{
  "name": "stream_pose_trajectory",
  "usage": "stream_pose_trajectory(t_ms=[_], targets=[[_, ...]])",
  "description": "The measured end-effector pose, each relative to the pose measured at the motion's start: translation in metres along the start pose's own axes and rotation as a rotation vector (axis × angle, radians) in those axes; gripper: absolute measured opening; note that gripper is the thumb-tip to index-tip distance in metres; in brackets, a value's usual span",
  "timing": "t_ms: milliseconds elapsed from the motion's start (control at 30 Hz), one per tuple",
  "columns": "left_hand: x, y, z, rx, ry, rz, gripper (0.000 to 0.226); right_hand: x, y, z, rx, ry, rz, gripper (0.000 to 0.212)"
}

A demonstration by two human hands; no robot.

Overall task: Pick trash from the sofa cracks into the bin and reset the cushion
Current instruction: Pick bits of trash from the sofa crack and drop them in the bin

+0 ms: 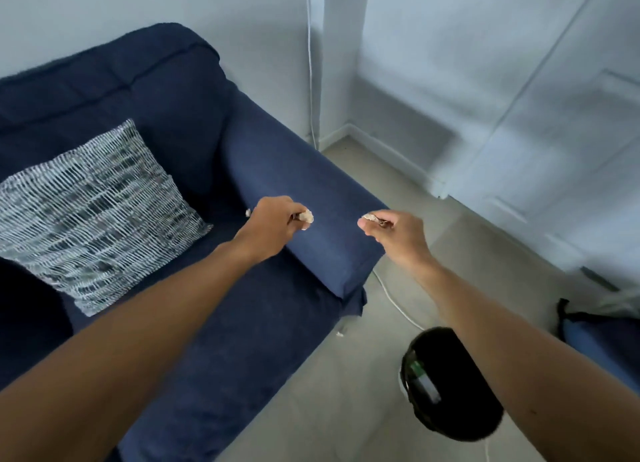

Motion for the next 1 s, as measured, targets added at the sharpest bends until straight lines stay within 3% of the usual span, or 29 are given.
stream_pose_trajectory(t_ms=[333,767,800,900,933,1000], targets=[[-0.066,0.027,0.179,0.178,-0.115,0.059,0.011,-0.18,-0.051,-0.076,-0.025,-0.246,0.159,0.026],[-0.087,-0.014,0.421,0.448,-0.106,0.114,0.013,-0.415,-0.162,-0.07,0.103,-0.29,0.494,0.02],[-0.088,-0.018,0.431,0.464,-0.111,0.114,0.012,-0.425,-0.168,-0.066,0.12,-0.284,0.522,0.03],[-0.094,-0.027,0.457,0.496,-0.127,0.109,0.011,-0.452,-0.188,-0.051,0.263,-0.296,0.614,0.098],[-0.096,-0.03,0.464,0.505,-0.13,0.105,0.011,-0.458,-0.194,-0.048,0.293,-0.303,0.654,0.11],[-0.098,-0.033,0.475,0.521,-0.138,0.083,0.011,-0.465,-0.2,-0.049,0.289,-0.314,0.704,0.111]])
Point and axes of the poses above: each hand's wrist, its own y-axis towards the middle knuckle, its own z-axis out of the palm, x = y × z, the point moved 9 cm from there along y, towards the middle knuckle, and after that the axes turned 12 degrees about -y, right-handed, at the moved point
